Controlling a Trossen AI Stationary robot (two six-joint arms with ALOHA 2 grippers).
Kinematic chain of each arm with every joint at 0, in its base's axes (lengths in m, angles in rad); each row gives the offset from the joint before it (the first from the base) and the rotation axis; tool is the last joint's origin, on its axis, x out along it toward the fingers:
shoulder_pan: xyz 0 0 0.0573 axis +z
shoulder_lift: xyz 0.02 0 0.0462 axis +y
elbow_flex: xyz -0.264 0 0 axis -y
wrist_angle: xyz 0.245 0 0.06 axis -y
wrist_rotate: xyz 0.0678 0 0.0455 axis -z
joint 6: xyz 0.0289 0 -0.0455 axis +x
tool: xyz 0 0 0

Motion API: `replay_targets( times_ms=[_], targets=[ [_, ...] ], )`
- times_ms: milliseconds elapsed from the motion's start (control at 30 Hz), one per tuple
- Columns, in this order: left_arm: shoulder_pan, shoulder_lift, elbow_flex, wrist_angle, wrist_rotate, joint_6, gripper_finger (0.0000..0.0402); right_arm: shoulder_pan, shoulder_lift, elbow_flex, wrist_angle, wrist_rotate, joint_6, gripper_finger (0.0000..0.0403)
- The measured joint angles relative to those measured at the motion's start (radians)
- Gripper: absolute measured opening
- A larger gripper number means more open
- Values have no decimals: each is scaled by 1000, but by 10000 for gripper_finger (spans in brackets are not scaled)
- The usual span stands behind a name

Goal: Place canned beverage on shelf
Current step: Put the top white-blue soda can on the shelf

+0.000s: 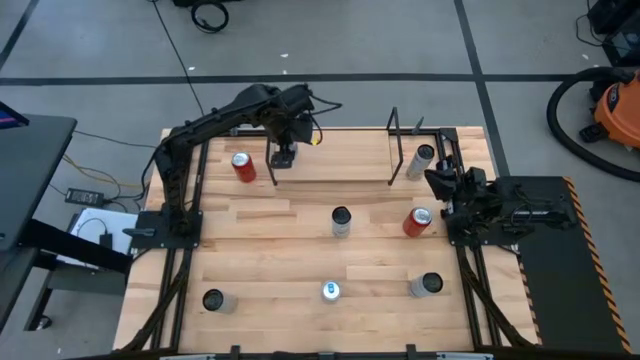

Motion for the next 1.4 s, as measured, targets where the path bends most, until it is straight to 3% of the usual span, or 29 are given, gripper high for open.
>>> replay_targets(
  times_ms=[200, 767, 1267, 1400],
  targets=[
    [-21, 0, 0, 10, -67, 1, 300, 0, 0, 0, -1, 14, 32, 48],
    [-18, 0, 0, 82, -71, -7, 300, 0, 0, 0, -1, 15, 31, 48],
    [-16, 2, -1, 67, -71, -51, 300, -1, 0, 0, 8, -2, -39, 48],
    [-16, 2, -1, 67, -71, -53, 300, -1, 0, 0, -9, -2, -124, 55]
  ],
)
